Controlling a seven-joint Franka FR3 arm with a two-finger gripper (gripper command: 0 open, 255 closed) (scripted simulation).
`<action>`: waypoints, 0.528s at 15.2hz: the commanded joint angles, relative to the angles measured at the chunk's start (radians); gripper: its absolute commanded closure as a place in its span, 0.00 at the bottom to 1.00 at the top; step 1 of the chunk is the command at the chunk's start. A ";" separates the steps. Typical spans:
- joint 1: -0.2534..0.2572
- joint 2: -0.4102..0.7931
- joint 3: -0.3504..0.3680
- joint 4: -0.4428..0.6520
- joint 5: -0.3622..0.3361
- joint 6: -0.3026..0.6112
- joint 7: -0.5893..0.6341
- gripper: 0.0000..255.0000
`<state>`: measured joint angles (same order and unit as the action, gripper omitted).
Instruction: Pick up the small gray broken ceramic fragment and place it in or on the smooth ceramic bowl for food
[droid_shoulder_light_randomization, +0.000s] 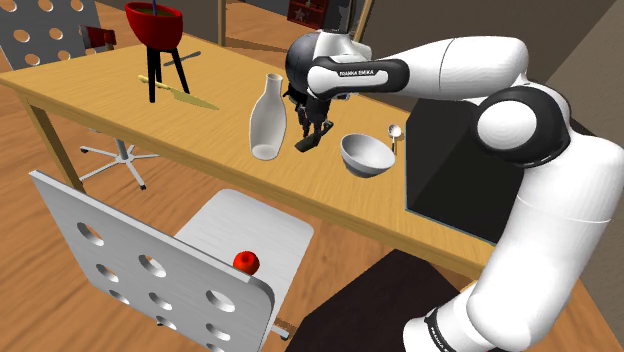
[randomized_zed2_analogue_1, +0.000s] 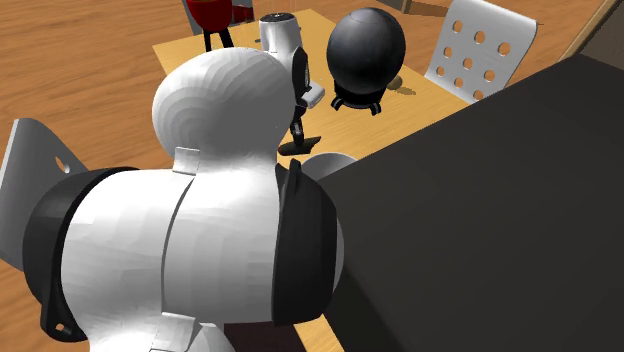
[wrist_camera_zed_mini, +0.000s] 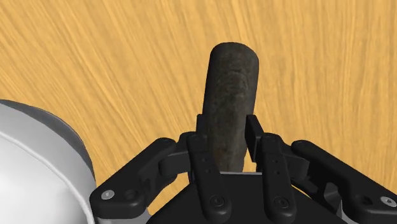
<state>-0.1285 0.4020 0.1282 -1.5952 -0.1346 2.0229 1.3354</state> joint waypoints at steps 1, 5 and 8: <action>-0.008 0.017 -0.003 -0.025 0.001 0.002 0.000 1.00; -0.010 0.008 -0.004 -0.017 0.002 -0.015 -0.004 1.00; -0.001 0.046 -0.004 0.049 0.000 -0.042 -0.002 1.00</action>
<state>-0.1304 0.4107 0.1244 -1.5552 -0.1340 1.9896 1.3332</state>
